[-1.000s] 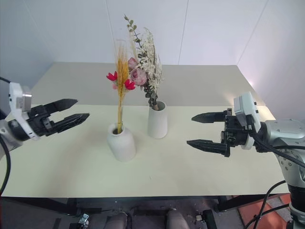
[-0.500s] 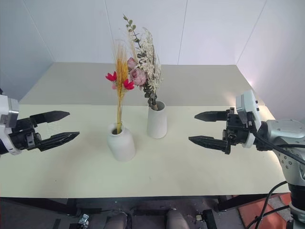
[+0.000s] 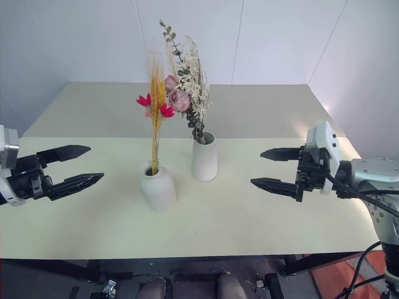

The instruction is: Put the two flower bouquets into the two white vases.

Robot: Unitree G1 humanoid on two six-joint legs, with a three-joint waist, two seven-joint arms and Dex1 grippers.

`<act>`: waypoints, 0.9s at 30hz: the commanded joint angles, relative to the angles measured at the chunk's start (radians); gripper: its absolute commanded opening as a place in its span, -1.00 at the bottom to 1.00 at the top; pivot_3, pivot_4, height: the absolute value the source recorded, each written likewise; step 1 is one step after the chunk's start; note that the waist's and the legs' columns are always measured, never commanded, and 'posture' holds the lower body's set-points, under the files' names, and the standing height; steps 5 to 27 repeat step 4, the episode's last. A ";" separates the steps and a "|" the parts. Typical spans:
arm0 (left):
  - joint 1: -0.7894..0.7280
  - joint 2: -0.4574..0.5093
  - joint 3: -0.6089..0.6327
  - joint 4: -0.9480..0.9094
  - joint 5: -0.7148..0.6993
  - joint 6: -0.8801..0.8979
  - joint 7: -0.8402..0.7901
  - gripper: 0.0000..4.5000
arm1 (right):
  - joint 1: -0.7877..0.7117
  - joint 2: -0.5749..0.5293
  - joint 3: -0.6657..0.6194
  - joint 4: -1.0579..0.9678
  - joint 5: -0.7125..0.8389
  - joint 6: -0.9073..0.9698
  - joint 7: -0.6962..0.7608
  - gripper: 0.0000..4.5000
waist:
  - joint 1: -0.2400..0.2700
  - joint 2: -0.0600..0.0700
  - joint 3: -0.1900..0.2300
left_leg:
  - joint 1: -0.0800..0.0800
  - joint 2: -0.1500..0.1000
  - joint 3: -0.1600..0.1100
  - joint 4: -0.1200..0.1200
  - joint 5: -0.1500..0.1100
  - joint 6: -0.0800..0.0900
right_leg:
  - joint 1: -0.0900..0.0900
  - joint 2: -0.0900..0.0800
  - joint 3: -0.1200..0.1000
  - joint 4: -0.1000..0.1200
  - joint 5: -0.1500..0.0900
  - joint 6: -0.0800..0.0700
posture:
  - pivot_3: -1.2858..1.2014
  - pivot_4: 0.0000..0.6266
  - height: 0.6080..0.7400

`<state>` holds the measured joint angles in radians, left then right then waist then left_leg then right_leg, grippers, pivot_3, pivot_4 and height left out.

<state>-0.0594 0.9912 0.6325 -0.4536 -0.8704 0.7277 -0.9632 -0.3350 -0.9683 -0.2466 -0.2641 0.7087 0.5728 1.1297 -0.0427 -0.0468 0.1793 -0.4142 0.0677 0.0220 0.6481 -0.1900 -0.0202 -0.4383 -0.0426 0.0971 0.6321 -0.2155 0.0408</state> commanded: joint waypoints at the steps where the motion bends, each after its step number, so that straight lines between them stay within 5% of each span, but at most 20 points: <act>1: -0.022 0.002 0.007 -0.024 -0.019 -0.002 0.029 0.98 | 0.009 -0.008 -0.043 -0.025 0.001 -0.003 -0.019 1.00 | 0.000 0.000 0.000 | 0.000 0.000 0.000 0.000 0.000 0.000 | 0.000 0.000 0.000 0.000 0.000 0.000 | 0.03 -0.52 1.00; 27: -0.027 0.007 0.008 -0.024 -0.019 -0.003 0.037 0.98 | 0.030 -0.004 -0.054 -0.039 0.009 -0.003 -0.030 1.00 | 0.000 0.000 0.000 | 0.000 0.000 0.000 0.000 0.000 0.000 | 0.000 0.000 0.000 0.000 0.000 0.000 | 0.03 -0.52 1.00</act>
